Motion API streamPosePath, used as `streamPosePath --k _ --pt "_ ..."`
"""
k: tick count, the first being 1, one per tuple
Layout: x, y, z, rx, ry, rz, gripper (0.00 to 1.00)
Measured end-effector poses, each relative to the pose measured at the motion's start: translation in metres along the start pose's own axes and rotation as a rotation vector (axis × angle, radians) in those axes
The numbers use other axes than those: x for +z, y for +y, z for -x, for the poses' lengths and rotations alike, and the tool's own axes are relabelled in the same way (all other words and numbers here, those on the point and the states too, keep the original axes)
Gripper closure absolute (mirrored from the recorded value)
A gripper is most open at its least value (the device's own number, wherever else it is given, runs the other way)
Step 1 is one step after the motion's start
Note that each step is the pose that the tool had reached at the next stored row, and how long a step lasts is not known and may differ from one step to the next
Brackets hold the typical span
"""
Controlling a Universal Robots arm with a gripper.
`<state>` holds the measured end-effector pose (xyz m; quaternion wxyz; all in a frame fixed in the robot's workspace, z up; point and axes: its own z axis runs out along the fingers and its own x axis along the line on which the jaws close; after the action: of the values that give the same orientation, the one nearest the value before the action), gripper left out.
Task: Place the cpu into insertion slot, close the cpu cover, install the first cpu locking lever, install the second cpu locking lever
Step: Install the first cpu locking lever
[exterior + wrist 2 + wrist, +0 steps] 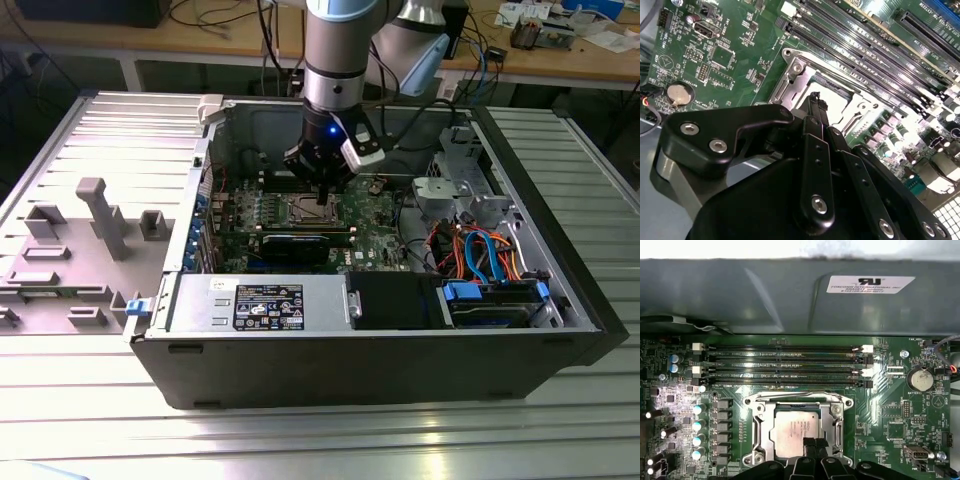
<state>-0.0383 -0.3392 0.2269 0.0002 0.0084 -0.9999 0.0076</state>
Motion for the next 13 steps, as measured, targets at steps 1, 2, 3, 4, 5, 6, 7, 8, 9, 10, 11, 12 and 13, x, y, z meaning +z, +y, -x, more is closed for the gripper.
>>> streamPosePath --k 1,2,3,4,5,6,7,8,9,10,11,12,13 --pt "-0.0008 -0.0001 0.0000 0.000 0.0000 0.0000 0.89" --pt "-0.0014 -0.0001 0.0000 0.000 0.0000 0.0000 0.89" --pt "-0.0022 -0.0002 0.0000 0.000 0.0000 0.0000 0.89" --pt "-0.0030 -0.0003 0.0000 0.000 -0.0001 0.0000 0.89" --pt "-0.0041 -0.0003 0.0000 0.000 0.0000 0.0000 0.89" --pt "-0.0047 -0.0004 0.0000 0.000 0.0000 0.0000 0.89" --pt "-0.0054 -0.0004 0.0000 0.000 0.0000 -0.0001 0.89" --pt "-0.0060 -0.0005 0.0000 0.000 0.0000 0.0000 0.89" --pt "-0.0068 -0.0005 0.0000 0.000 0.0000 0.0000 0.89" --pt "-0.0076 -0.0005 0.0000 0.000 -0.0001 0.0000 0.89" --pt "-0.0080 -0.0005 0.0000 0.000 -0.0001 0.0001 0.89" --pt "-0.0088 -0.0006 0.0000 -0.001 0.0000 0.0000 0.89" --pt "-0.0096 -0.0006 0.0000 -0.001 0.0000 0.0000 0.89"
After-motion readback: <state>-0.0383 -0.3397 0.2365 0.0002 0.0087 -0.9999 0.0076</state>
